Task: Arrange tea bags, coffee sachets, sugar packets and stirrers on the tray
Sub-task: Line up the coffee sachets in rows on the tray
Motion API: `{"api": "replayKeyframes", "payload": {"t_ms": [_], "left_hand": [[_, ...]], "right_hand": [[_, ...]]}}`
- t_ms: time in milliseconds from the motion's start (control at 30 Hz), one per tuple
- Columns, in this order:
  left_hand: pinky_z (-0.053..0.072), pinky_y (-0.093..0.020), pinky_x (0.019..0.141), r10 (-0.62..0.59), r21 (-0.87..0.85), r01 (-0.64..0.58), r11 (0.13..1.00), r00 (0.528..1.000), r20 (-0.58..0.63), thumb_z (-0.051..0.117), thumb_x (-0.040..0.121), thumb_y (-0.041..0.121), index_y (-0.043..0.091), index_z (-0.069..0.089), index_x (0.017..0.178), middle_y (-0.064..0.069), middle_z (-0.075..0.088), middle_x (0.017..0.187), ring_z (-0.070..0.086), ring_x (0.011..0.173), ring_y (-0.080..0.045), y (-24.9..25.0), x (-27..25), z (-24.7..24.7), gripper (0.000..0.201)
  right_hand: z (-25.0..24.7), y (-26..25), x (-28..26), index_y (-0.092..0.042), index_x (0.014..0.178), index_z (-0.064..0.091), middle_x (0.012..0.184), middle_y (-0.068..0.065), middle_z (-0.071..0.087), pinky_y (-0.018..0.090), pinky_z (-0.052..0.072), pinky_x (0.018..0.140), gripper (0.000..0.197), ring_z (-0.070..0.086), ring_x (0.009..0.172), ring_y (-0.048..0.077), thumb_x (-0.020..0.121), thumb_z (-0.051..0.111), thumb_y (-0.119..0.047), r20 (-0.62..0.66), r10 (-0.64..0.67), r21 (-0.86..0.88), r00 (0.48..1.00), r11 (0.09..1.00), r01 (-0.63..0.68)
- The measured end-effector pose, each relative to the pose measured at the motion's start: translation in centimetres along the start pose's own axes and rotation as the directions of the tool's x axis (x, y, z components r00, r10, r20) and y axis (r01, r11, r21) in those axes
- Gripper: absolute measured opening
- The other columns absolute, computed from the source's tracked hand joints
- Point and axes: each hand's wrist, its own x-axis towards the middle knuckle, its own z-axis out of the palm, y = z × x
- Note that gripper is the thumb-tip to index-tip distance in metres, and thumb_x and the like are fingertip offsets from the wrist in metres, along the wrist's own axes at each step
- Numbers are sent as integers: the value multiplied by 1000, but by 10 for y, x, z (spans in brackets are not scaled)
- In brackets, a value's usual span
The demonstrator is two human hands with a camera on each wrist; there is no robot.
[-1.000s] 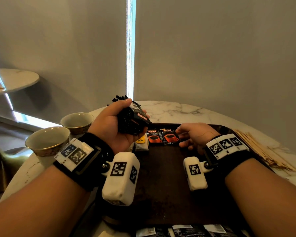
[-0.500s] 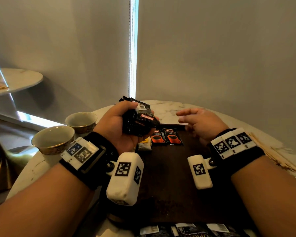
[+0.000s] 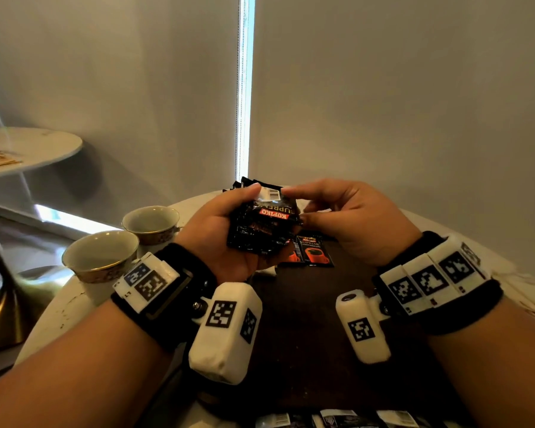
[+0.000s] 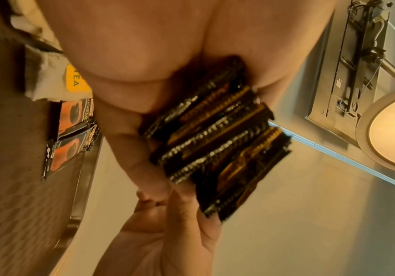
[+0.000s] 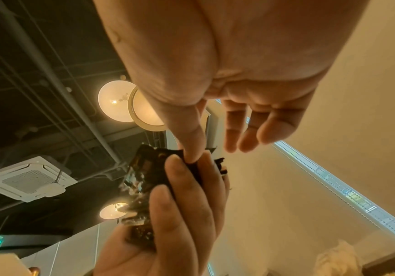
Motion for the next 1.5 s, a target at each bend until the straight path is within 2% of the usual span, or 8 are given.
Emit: {"api": "replayKeyframes", "payload": {"t_ms": [100,200,333,500,700,1000,1200,1500], "left_hand": [[62,-45,69,-26,32,24,999,998,56,48,89,47,17,81,94,-15,73,105,72,95,-29,0,-2,1,45],[63,-48,65,-47,42,44,998,996,77,49,90,49,23,80,104,-18,70,118,69,108,-37,1,-5,3,43],[57,-28,43,8,-22,-7,1000,1000,3,60,81,39,27,75,107,-13,74,102,74,83,-29,4,-5,3,32],[60,-30,51,58,-63,-59,996,998,-13,62,82,27,8,66,110,-16,72,94,73,78,-26,2,-6,6,34],[60,-34,53,81,-46,-82,996,996,-21,61,77,5,12,58,129,-20,71,99,74,80,-33,4,-7,4,53],[58,-30,48,6,13,-5,1000,997,-78,60,74,7,2,48,142,-21,70,92,73,69,-28,7,-9,2,69],[59,-31,50,70,0,-71,997,981,-178,53,80,5,7,56,132,-21,69,98,75,71,-28,8,-6,-1,52],[58,-28,50,135,-61,-155,986,960,-247,46,94,8,-2,56,123,-16,71,79,73,64,-23,13,-5,-6,32]], "right_hand": [[4,3,1,-27,104,75,85,6,72,34,59,77,35,70,80,21,87,67,2,-36,-49,15,998,999,49],[6,5,2,-25,98,76,95,-4,75,30,60,76,35,71,90,16,87,65,6,-67,-91,4,994,996,92],[6,8,2,-41,86,79,99,-18,72,37,59,88,51,69,100,14,88,63,7,-68,-126,-69,990,990,122],[5,12,3,-46,90,78,105,-14,69,43,58,90,50,67,102,13,88,65,2,-95,-142,-189,985,974,122],[3,12,2,-42,96,76,113,-10,65,42,57,90,40,63,106,10,90,66,-4,-129,-147,-268,981,957,108],[3,15,3,-35,97,74,110,-7,68,18,52,84,29,62,104,4,90,68,-7,-221,-210,-249,952,956,153],[-5,35,11,-28,93,73,92,2,77,33,52,62,17,70,81,20,94,65,-13,-496,83,97,864,995,-40],[-10,68,12,-7,104,57,84,14,71,25,42,38,20,63,50,15,90,65,3,-299,576,228,761,817,-529]]}}
